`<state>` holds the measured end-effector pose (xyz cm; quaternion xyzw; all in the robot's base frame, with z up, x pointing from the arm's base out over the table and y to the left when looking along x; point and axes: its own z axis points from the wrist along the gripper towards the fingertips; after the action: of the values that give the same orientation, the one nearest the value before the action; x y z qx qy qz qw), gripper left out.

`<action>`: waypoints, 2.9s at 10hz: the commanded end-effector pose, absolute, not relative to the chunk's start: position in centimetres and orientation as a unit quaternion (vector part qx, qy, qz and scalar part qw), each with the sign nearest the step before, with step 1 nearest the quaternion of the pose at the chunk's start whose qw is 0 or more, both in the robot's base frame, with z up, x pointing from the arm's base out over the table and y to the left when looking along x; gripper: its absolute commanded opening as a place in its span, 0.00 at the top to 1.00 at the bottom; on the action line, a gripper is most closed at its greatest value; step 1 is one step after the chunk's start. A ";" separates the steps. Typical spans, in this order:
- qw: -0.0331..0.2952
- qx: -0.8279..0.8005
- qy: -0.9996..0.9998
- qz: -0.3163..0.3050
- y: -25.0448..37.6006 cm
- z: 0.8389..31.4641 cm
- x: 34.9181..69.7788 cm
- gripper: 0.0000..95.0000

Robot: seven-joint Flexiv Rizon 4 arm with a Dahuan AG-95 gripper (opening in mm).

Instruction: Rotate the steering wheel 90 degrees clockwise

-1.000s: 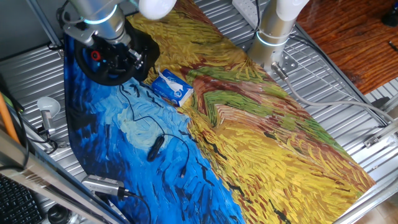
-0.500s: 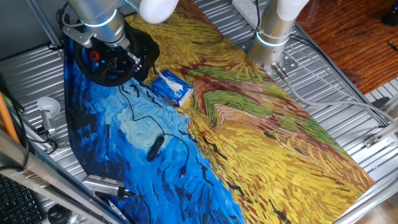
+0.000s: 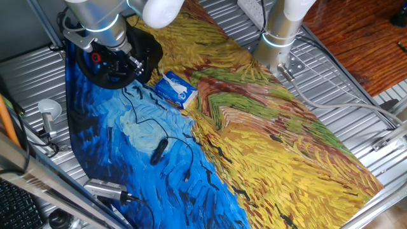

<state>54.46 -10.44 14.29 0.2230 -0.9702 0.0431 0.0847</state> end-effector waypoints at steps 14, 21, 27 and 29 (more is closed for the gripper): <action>0.078 0.236 -0.968 0.043 -10.5 14.4 54.4 0.40; 0.108 0.303 -0.947 -0.019 -8.6 25.5 51.5 0.60; 0.134 0.359 -0.922 -0.056 -7.5 33.0 48.1 1.00; 0.135 0.348 -0.926 -0.054 -7.5 33.0 48.1 1.00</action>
<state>48.40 -7.59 33.13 0.3603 -0.9202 -0.0632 0.1397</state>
